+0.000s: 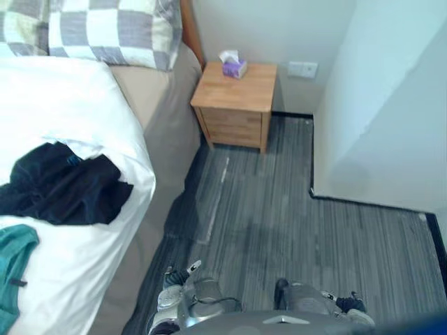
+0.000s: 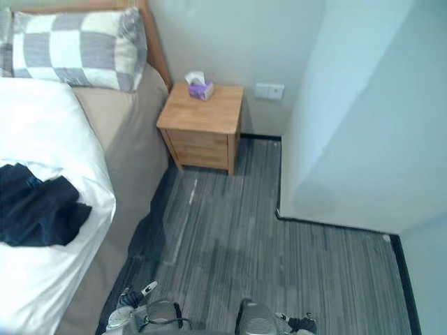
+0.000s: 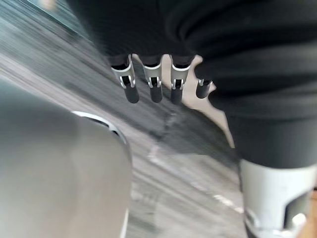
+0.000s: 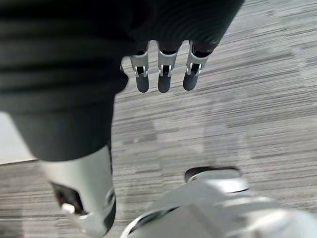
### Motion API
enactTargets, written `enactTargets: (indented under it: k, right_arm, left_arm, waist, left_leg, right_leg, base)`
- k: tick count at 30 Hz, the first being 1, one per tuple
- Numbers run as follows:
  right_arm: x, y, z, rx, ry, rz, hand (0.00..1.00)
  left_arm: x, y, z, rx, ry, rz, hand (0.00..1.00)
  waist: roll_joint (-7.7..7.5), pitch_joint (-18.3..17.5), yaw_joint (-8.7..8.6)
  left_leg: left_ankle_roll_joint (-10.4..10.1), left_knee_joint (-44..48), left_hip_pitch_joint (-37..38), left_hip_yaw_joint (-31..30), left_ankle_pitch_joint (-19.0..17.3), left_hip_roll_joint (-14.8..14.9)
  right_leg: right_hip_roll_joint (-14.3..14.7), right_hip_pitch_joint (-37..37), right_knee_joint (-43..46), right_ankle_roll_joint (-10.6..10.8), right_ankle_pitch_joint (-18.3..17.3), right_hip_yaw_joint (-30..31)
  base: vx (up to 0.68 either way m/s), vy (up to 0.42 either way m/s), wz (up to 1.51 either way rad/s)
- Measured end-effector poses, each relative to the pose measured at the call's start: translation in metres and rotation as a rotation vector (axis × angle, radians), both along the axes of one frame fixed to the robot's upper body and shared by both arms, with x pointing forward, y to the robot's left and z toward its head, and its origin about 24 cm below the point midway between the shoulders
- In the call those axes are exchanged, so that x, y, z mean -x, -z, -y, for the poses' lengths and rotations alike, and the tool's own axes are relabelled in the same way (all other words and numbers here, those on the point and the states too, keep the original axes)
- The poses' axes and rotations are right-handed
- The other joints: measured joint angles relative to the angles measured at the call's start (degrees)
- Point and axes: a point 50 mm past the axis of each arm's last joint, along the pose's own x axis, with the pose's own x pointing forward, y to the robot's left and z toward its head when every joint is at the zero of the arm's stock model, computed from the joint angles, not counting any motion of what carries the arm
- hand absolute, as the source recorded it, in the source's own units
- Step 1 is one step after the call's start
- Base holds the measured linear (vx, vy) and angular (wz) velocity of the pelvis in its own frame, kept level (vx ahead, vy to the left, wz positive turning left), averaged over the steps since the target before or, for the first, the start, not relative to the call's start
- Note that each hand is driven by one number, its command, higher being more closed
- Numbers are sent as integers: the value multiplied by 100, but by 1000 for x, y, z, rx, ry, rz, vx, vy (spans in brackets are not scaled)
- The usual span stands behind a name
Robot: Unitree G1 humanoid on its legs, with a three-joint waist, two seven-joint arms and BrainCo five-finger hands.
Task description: Tidy the bed and pick cloth on bed and put in laundry
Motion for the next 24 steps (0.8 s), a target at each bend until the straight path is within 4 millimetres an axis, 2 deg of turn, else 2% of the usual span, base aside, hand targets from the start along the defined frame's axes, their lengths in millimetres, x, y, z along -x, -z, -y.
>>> enactTargets:
  k: [1,2,3,4,5,6,7,8,10,11,12,13,14,15,16,17,18,19,20,21,22,23,24]
  right_arm:
    - [4,1,0,-3,3,-8,0]
    - [5,1,-1,-5,5,-9,0]
    - [7,1,0,-3,9,-12,0]
    - [10,2,-3,-9,7,-18,0]
    - [8,3,-11,-27,-7,-13,0]
    - [8,3,-12,-28,-15,-14,0]
    - [9,3,-14,-32,-15,-15,0]
    - [7,4,-18,-43,-14,-11,0]
    - [5,4,-20,-51,-15,-9,0]
    - [5,4,-20,-52,-21,-4,0]
    - [5,4,-19,-52,-22,-4,0]
    - [6,4,-16,-44,-27,-9,0]
    - [7,5,-17,-48,-29,-15,0]
    - [9,5,-16,-47,-26,-18,0]
    - [10,5,-17,-52,-15,-16,0]
    - [7,4,-14,-40,-28,-11,0]
    - [6,3,-12,-36,-30,-7,0]
    - [2,2,-8,-23,-41,4,0]
    - [-4,0,-5,-14,-54,13,0]
    - [-6,-1,-3,-10,-62,19,0]
    - [-12,-2,-1,-4,-76,34,0]
    - [-15,-3,0,-2,-82,43,0]
    - [-17,-4,1,-2,-97,49,0]
  left_arm:
    - [0,0,0,7,-8,10,0]
    - [0,0,0,9,-9,12,0]
    - [1,0,0,17,-6,12,0]
    - [3,0,-3,23,-15,15,0]
    - [3,0,-7,13,-4,14,0]
    - [4,0,-8,12,-4,15,0]
    - [4,-1,-11,8,-20,20,0]
    - [10,-1,-19,-8,-35,8,0]
    - [22,2,-27,-24,-38,-32,0]
    - [42,7,-32,-33,-37,-96,0]
    - [50,9,-32,-33,-33,-122,0]
    - [70,13,-32,-32,-18,-187,0]
    - [85,15,-37,-38,-11,-244,0]
    - [90,16,-36,-36,-4,-265,0]
    - [99,16,-38,-39,6,-295,0]
    - [106,17,-36,-33,4,-312,0]
    - [107,17,-36,-33,1,-315,0]
    - [105,17,-37,-36,-6,-301,0]
    - [99,16,-35,-34,-4,-273,0]
    - [98,16,-34,-31,-3,-265,0]
    - [93,15,-36,-26,5,-239,0]
    - [91,14,-38,-29,9,-227,0]
    - [87,12,-41,-34,11,-204,0]
  waist:
    - [-26,-8,19]
    - [-38,-19,22]
    - [-24,-52,36]
    - [-74,-101,116]
    - [-231,-236,117]
    - [-271,-265,129]
    - [-309,-287,192]
    - [-392,-319,264]
    - [-437,-354,296]
    - [-442,-428,299]
    - [-446,-454,295]
    - [-404,-502,289]
    - [-447,-467,200]
    - [-454,-465,152]
    - [-502,-457,61]
    - [-430,-448,20]
    - [-397,-452,16]
    - [-326,-457,-14]
    - [-298,-438,-19]
    - [-274,-423,-16]
    - [-195,-455,-10]
    - [-167,-455,-15]
    - [-191,-462,-1]
  left_leg:
    - [46,-905,-90,223,54,-215]
    - [55,-1214,-122,266,117,-298]
    - [148,-2112,-148,279,551,-480]
    - [676,-2482,-81,339,1111,-637]
    - [664,-2538,-60,400,997,-842]
    - [726,-2479,-98,389,979,-863]
    - [771,-2357,-133,392,863,-862]
    - [912,-2266,-44,532,732,-860]
    - [946,-2363,174,567,702,-902]
    - [922,-2511,395,554,681,-978]
    - [899,-2610,493,544,662,-1008]
    - [814,-2974,870,474,499,-1094]
    - [826,-3191,1150,267,402,-1247]
    - [869,-3243,1248,165,366,-1299]
    - [898,-3280,1515,-7,268,-1412]
    - [872,-3358,1827,-239,186,-1451]
    - [855,-3391,1917,-318,174,-1452]
    - [783,-3468,2106,-609,171,-1443]
    - [743,-3488,2187,-932,163,-1419]
    - [726,-3480,2220,-1063,157,-1394]
    - [639,-3472,2224,-1443,137,-1278]
    - [555,-3473,2207,-1615,118,-1220]
    - [393,-3448,2143,-1937,71,-1171]
  right_leg:
    - [-132,215,-166,128,-29,-51]
    - [-186,286,-217,178,-58,-76]
    - [-260,453,-313,314,-136,-92]
    - [-348,647,-393,529,-284,-67]
    - [-488,671,-496,432,-190,-48]
    - [-494,675,-550,356,-88,-34]
    - [-487,711,-654,356,126,24]
    - [-488,838,-748,450,502,167]
    - [-497,869,-625,465,763,310]
    - [-532,723,-83,630,927,430]
    - [-557,618,228,665,936,498]
    - [-615,93,1571,1102,1011,726]
    - [-724,-464,2984,1434,1534,1038]
    - [-764,-631,3453,1482,1734,1068]
    - [-927,-1045,4504,1407,1508,1022]
    - [-1008,-1452,5128,1182,1094,867]
    - [-1010,-1563,5168,1066,957,823]
    - [-987,-1855,5019,764,584,728]
    - [-946,-2065,4563,682,286,714]
    - [-899,-2108,4301,673,211,728]
    - [-670,-2201,3348,635,108,908]
    - [-554,-2203,2873,635,112,1071]
    - [-397,-2102,1814,606,256,1493]
  base:
    - [540,118,5]
    - [475,172,7]
    - [489,230,-2]
    - [591,261,13]
    - [497,202,15]
    - [483,165,24]
    - [473,162,15]
    - [454,159,9]
    - [378,125,3]
    - [335,113,0]
    - [316,115,2]
    - [311,89,31]
    - [297,62,48]
    - [307,1,92]
    - [305,-39,99]
    - [314,-47,95]
    - [353,-92,102]
    - [347,-165,127]
    - [338,-211,134]
    - [277,-291,149]
    - [216,-281,121]
    - [216,-306,156]
    - [244,-467,164]
